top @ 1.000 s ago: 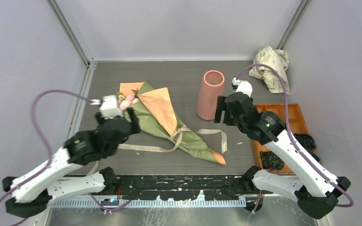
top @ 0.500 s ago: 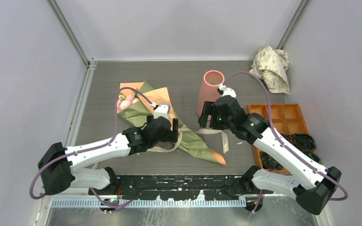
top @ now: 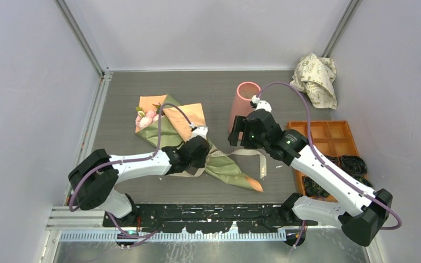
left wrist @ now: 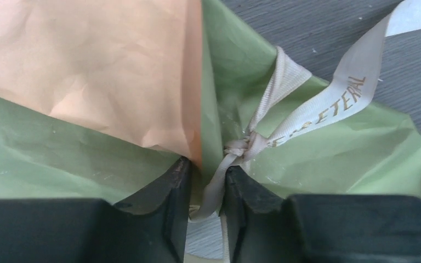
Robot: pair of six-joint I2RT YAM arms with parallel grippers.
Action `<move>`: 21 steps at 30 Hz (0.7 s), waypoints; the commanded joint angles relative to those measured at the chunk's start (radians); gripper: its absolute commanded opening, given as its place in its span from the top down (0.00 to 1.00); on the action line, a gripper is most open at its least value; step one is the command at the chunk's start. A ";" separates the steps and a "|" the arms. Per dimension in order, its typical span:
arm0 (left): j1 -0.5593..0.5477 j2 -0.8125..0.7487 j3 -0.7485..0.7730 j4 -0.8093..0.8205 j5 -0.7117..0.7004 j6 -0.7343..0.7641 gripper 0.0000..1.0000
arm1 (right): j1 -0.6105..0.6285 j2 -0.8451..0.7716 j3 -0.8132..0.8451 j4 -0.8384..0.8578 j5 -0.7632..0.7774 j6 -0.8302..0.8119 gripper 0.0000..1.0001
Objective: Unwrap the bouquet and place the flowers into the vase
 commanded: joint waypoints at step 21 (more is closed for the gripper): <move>0.004 -0.344 -0.173 -0.051 -0.054 -0.085 0.99 | 0.138 0.536 0.237 0.194 -0.073 0.056 0.29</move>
